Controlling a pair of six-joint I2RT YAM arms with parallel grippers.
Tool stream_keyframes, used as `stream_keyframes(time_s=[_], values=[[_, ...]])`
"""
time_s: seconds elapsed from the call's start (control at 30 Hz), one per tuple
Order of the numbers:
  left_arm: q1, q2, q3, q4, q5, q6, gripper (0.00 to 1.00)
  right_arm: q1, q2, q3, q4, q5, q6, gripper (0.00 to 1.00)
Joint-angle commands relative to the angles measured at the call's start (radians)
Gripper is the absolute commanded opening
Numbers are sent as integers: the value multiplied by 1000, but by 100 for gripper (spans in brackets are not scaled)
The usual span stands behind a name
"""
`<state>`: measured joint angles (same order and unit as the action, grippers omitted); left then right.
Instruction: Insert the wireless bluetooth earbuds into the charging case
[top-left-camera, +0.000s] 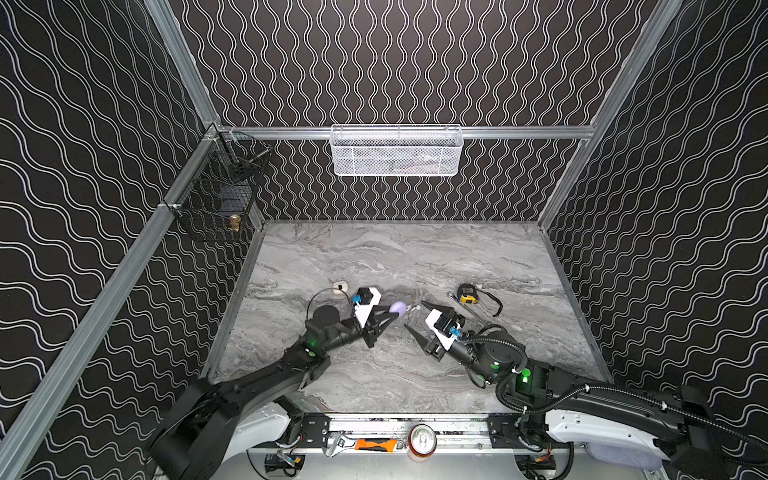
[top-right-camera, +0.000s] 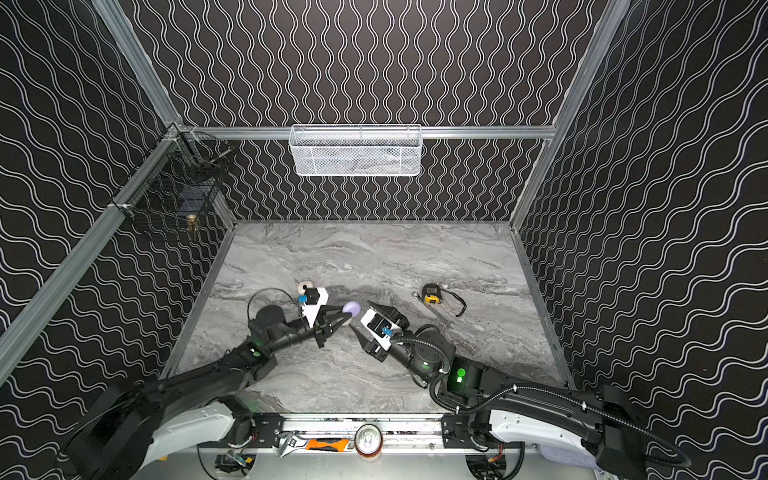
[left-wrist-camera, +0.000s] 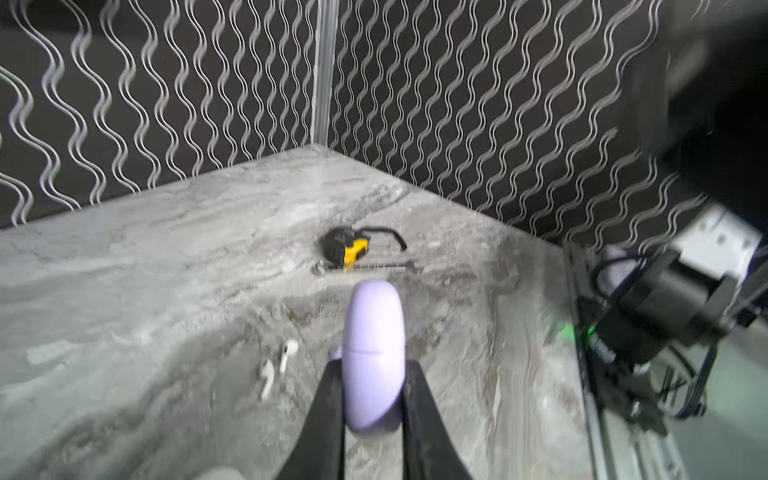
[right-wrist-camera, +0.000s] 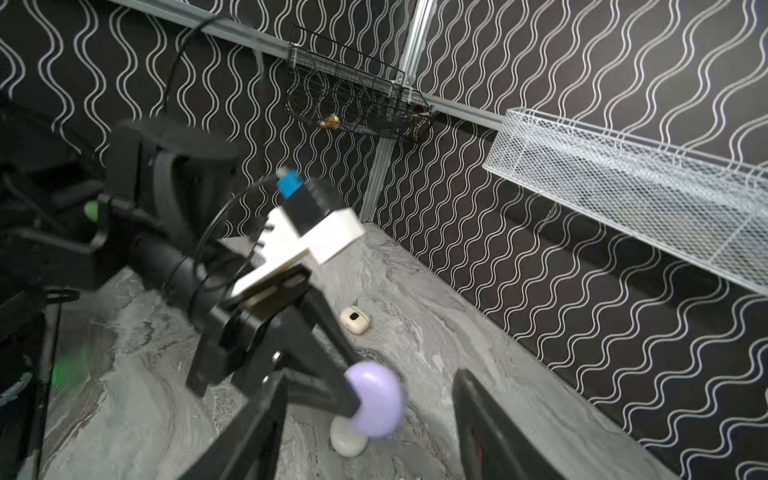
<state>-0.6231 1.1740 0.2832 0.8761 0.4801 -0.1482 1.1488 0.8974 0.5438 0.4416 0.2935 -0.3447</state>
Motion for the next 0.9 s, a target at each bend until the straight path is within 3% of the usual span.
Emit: stream_keyframes(time_s=[0.0,0.3,0.47,0.87], values=[[0,58,-60,452,87,77,0,-50,-8,-6,10,-91,67,60],[-1,-2,-37,360,213,113,0,-210,28,-17,-31,-321,110,62],[0,38,-27,416,272,89,0,-223,78,31,-71,-373,122,61],[-2,41,-14,417,333,87,0,-245,113,62,-66,-289,145,58]])
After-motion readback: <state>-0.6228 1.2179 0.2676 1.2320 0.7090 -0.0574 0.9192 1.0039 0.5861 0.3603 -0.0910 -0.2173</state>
